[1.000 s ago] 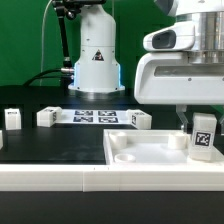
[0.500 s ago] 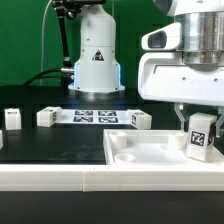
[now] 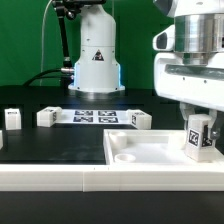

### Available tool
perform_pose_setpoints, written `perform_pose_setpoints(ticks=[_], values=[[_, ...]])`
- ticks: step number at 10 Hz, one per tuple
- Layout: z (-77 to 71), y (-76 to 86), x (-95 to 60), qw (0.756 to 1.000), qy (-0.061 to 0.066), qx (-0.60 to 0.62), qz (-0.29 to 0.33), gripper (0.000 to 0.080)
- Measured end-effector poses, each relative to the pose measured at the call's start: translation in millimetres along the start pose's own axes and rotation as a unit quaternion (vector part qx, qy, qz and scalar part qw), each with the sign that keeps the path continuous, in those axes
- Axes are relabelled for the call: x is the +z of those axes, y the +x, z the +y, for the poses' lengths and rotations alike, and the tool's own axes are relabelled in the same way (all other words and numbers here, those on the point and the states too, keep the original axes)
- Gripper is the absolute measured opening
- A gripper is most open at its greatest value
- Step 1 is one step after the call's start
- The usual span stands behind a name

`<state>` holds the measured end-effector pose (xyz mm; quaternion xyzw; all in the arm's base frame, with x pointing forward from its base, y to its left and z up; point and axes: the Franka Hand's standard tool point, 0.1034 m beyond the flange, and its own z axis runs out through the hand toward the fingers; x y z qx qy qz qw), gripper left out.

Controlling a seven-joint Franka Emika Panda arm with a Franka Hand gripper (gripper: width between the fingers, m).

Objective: Assemble one leg

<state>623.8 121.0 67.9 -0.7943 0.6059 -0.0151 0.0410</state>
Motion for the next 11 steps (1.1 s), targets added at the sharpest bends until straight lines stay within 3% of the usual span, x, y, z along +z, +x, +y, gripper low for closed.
perform_pose_setpoints(ticks=[5, 8, 9, 10, 11], values=[[0.2, -1.5, 0.7, 0.979, 0.0, 0.206, -0.007, 0.0294], [-0.2, -1.8, 0.6, 0.97, 0.001, 0.243, -0.009, 0.0294], [-0.4, -1.9, 0.6, 0.973, 0.001, 0.23, -0.009, 0.0386], [-1.0, -1.6, 0.3, 0.98, 0.003, 0.197, -0.009, 0.0386], [-1.0, -3.1, 0.5, 0.982, 0.003, 0.187, -0.009, 0.0575]])
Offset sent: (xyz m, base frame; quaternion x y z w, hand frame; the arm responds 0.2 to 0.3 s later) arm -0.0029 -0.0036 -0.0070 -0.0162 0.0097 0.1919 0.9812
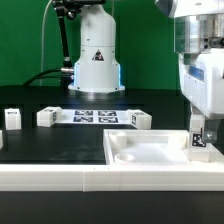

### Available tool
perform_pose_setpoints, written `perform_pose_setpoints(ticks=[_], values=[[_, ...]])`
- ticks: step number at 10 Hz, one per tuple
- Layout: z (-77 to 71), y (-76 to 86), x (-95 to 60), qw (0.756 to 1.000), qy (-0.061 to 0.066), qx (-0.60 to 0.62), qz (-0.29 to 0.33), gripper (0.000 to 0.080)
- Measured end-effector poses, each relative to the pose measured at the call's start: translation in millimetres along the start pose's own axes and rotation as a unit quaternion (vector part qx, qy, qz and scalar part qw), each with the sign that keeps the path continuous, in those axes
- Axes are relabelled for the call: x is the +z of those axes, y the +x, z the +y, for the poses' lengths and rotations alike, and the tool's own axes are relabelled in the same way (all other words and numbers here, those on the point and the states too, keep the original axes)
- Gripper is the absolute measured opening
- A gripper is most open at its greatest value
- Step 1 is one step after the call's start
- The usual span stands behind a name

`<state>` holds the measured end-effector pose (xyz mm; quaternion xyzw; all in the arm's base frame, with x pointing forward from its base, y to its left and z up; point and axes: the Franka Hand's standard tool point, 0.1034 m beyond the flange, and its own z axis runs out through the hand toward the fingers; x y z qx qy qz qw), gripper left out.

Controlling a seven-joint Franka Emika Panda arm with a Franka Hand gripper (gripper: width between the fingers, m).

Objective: Assemble one leg

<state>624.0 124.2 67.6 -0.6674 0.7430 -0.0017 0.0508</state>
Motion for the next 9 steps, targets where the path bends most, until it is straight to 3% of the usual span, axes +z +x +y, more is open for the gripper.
perform_pose_setpoints(ticks=[1, 2, 4, 9], values=[[1.0, -3.2, 0.1, 1.0, 0.0, -0.028, -0.001, 0.0575], [1.0, -4.5, -0.3, 0.996, 0.0, -0.085, -0.001, 0.0635], [0.5, -5.1, -0.4, 0.985, 0.002, -0.172, -0.001, 0.0647], [-4.2, -3.9, -0.4, 0.918, 0.001, -0.397, 0.001, 0.0649]])
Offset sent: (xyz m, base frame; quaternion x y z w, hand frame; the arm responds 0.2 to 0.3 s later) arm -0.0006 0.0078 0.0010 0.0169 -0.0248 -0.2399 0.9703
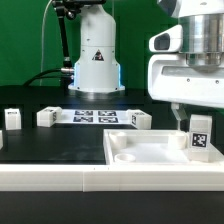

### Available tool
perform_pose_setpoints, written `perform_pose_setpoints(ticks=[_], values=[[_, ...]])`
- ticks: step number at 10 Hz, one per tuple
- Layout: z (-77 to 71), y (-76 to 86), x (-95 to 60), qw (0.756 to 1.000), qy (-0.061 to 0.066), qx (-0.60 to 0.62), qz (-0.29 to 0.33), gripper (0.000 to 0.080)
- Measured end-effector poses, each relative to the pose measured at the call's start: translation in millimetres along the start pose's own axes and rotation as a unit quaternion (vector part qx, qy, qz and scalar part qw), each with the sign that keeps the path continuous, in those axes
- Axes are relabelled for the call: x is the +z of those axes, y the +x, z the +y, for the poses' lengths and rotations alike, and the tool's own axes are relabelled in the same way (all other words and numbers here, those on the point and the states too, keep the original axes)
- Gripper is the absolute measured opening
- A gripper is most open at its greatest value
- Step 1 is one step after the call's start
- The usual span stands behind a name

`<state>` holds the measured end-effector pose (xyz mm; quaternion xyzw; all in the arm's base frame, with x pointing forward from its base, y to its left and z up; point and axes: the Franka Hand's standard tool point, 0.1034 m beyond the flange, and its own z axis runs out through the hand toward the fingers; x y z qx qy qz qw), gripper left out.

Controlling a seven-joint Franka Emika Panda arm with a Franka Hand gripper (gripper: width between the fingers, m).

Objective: Assemble one leg

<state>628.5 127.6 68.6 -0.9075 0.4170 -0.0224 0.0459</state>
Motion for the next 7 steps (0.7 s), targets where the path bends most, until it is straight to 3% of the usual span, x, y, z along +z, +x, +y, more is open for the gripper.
perform_pose_setpoints(ticks=[4, 7], values=[[3.5, 8.7, -1.9, 0.979, -0.003, -0.205, 0.005, 0.0649], [7.2, 7.9, -0.5, 0.956, -0.002, -0.292, 0.018, 0.0649]])
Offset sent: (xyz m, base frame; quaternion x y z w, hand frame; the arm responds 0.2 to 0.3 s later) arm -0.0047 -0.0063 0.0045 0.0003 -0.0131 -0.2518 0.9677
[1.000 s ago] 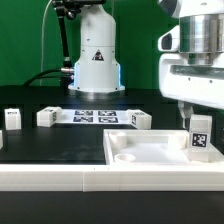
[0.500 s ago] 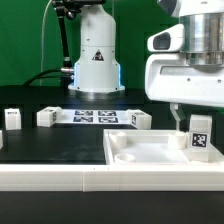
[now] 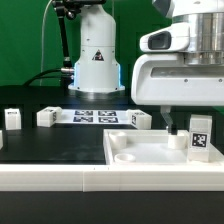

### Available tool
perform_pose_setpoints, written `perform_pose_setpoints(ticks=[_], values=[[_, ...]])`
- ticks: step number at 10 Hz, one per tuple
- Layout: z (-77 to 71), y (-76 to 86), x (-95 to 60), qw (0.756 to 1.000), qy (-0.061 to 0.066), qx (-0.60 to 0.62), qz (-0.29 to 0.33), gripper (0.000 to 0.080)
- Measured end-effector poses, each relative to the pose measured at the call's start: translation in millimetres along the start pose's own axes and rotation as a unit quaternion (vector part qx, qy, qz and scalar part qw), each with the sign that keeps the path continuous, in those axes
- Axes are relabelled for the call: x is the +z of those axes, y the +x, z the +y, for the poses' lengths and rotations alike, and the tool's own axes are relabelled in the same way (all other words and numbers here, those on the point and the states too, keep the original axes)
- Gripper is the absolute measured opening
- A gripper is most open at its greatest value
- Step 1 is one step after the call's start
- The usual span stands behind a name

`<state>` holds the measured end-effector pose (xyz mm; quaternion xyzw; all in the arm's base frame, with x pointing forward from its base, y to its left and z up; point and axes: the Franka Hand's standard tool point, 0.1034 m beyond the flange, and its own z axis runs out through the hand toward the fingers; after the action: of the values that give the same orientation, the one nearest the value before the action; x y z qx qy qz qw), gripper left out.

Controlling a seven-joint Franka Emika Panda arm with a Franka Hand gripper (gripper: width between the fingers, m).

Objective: Assemble one leg

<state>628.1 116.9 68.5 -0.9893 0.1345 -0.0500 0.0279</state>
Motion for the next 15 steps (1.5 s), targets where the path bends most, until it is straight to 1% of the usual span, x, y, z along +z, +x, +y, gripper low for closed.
perform_pose_setpoints(ticks=[1, 2, 3, 4, 5, 9, 10, 12, 13, 15], values=[[0.7, 0.2, 0.2, 1.0, 0.0, 0.005, 0.0, 0.0649], [0.9, 0.3, 0.2, 1.0, 0.0, 0.006, 0.0, 0.0516], [0.9, 0.3, 0.3, 1.0, 0.0, 0.006, 0.0, 0.0366], [0.9, 0.4, 0.3, 1.0, 0.0, 0.006, 0.0, 0.0366], [1.0, 0.4, 0.3, 1.0, 0.0, 0.006, 0.0, 0.0289], [1.1, 0.4, 0.4, 1.0, 0.0, 0.017, 0.0, 0.0289], [1.3, 0.3, 0.5, 0.999, 0.0, 0.053, 0.0, 0.0289], [2.6, -0.9, 1.0, 0.983, -0.005, 0.185, 0.003, 0.029], [3.0, -1.2, 0.9, 0.975, -0.006, 0.22, 0.004, 0.029], [3.7, -1.9, 0.7, 0.952, -0.009, 0.305, 0.006, 0.029]])
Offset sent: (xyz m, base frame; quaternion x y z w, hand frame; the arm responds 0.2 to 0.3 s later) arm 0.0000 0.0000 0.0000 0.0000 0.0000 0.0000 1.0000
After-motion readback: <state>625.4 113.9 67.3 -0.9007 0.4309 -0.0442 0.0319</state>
